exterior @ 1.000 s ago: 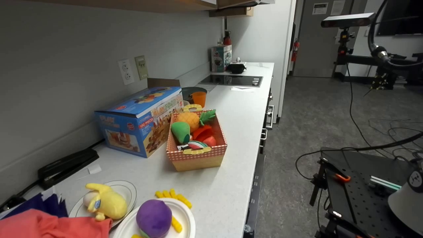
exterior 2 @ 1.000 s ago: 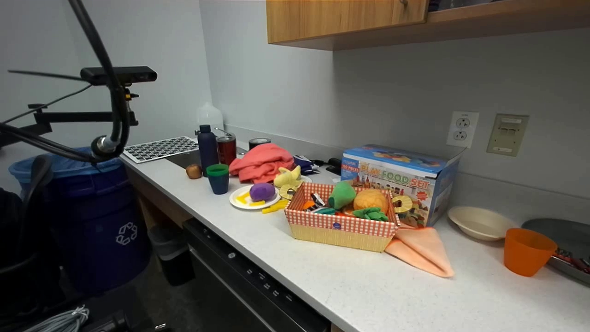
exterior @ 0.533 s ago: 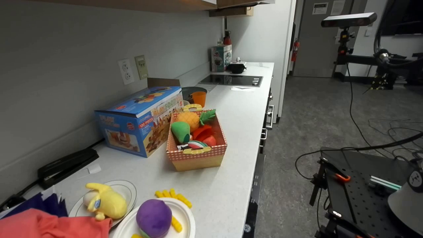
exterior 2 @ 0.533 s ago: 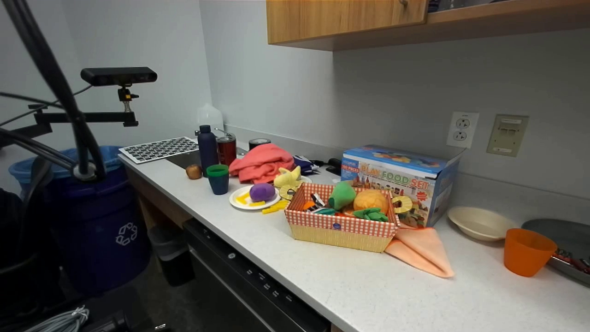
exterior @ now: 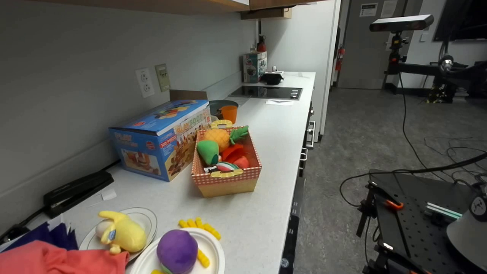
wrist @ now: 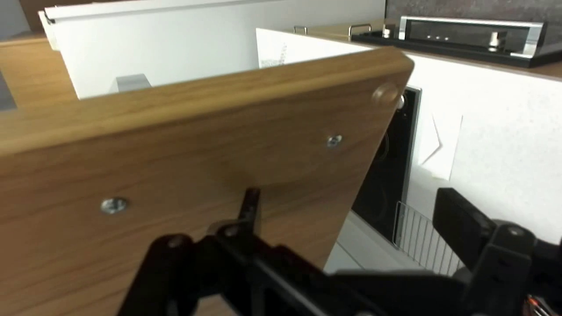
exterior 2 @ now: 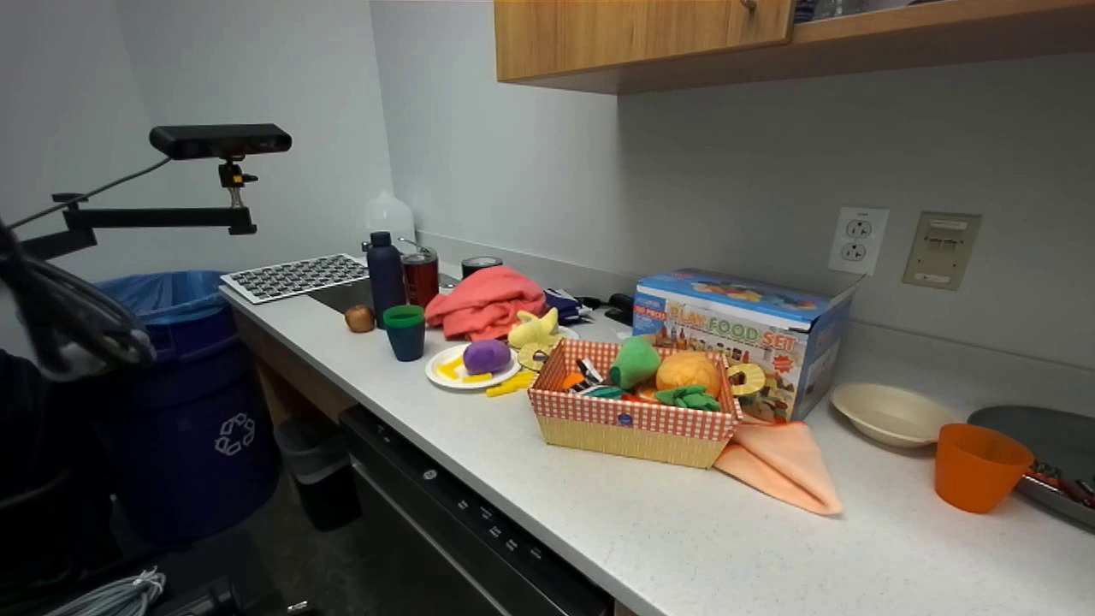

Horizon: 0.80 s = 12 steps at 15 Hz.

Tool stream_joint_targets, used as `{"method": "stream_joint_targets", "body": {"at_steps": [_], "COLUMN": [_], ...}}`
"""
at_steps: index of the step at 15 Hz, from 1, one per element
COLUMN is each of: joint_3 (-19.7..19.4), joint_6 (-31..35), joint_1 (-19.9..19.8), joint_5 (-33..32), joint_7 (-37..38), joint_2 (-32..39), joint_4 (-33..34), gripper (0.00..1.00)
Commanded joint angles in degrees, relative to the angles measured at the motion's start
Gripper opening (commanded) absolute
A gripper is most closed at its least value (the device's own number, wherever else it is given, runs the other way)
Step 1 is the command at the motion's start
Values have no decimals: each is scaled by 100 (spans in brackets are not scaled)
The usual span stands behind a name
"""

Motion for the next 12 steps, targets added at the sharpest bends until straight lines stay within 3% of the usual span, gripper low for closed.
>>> {"method": "stream_joint_targets", "body": {"at_steps": [1,12], "joint_3": [-135,-530], "joint_6": [-337,-546], "joint_1": [72,-24], "joint_5": [-242,-1009], "joint_7": [150,52], "joint_2": [-14,56], "joint_4": [87,150], "gripper": [100,100]}}
